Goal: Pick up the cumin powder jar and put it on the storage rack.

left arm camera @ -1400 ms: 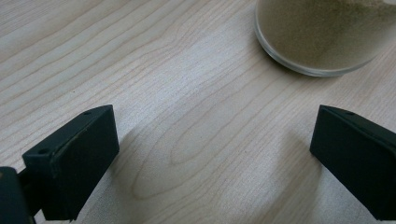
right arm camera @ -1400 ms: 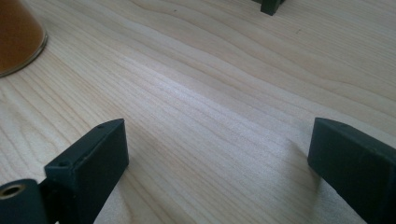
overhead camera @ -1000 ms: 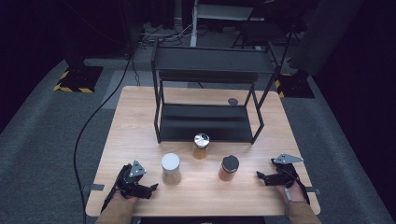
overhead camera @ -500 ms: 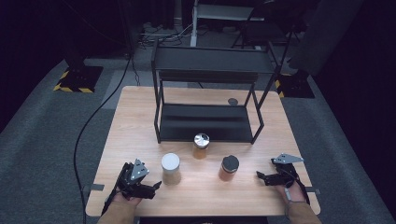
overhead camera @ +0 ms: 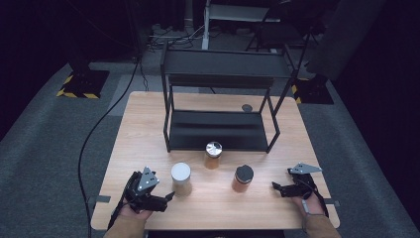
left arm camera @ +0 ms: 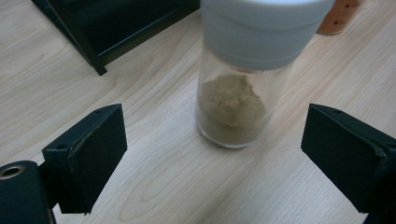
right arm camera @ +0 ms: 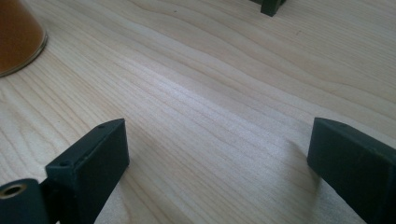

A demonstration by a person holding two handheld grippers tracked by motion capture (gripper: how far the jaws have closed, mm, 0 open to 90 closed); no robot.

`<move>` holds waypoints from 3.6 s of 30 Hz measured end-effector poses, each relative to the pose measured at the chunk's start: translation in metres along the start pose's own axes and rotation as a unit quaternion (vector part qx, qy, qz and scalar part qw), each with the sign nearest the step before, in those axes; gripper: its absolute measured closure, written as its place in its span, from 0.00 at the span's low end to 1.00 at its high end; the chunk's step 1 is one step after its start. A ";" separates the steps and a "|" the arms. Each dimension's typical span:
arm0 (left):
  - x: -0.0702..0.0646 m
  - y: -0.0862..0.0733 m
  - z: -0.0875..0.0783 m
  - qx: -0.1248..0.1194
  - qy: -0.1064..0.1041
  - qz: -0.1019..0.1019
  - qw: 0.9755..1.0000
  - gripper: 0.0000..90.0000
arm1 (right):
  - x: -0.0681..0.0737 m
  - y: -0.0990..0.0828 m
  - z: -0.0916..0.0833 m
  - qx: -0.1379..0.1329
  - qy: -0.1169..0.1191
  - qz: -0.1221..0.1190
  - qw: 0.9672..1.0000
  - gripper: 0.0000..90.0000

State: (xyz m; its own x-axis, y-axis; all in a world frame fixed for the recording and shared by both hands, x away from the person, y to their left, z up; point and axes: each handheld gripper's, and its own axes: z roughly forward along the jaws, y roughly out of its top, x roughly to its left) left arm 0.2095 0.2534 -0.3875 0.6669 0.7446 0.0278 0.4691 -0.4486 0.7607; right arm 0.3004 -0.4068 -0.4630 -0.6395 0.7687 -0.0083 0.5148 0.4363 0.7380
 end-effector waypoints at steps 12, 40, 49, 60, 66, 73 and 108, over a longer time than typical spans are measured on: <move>0.001 0.014 0.007 -0.003 -0.021 0.006 1.000 0.07 | 0.001 -0.001 -0.001 -0.002 -0.002 0.001 1.000 0.07; 0.017 0.043 0.039 -0.003 -0.056 0.029 0.998 0.20 | 0.004 -0.003 -0.001 -0.007 -0.013 0.012 1.000 0.11; 0.014 0.055 0.039 0.010 -0.054 0.047 0.997 0.37 | 0.005 -0.003 -0.001 -0.007 -0.015 0.013 1.000 0.12; 0.018 0.078 0.037 0.025 -0.045 0.048 0.998 0.37 | 0.005 -0.003 -0.001 -0.007 -0.017 0.015 1.000 0.12; 0.025 0.090 0.036 0.021 -0.043 0.044 0.998 0.37 | 0.005 -0.003 -0.001 -0.007 -0.017 0.015 1.000 0.12; 0.033 0.110 0.041 0.023 -0.047 0.045 0.998 0.37 | 0.006 -0.003 -0.001 -0.007 -0.018 0.016 1.000 0.12; 0.063 0.169 0.045 0.004 -0.024 0.032 0.999 0.37 | 0.006 -0.003 -0.001 -0.008 -0.018 0.016 1.000 0.13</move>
State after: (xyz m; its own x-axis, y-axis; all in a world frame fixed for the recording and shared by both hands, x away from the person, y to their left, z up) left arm 0.3566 0.2020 -0.2860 0.7223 0.6901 0.0454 0.4295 -0.4990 0.7526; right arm 0.2948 -0.4042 -0.4644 -0.6007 0.7994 -0.0086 0.5258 0.4031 0.7490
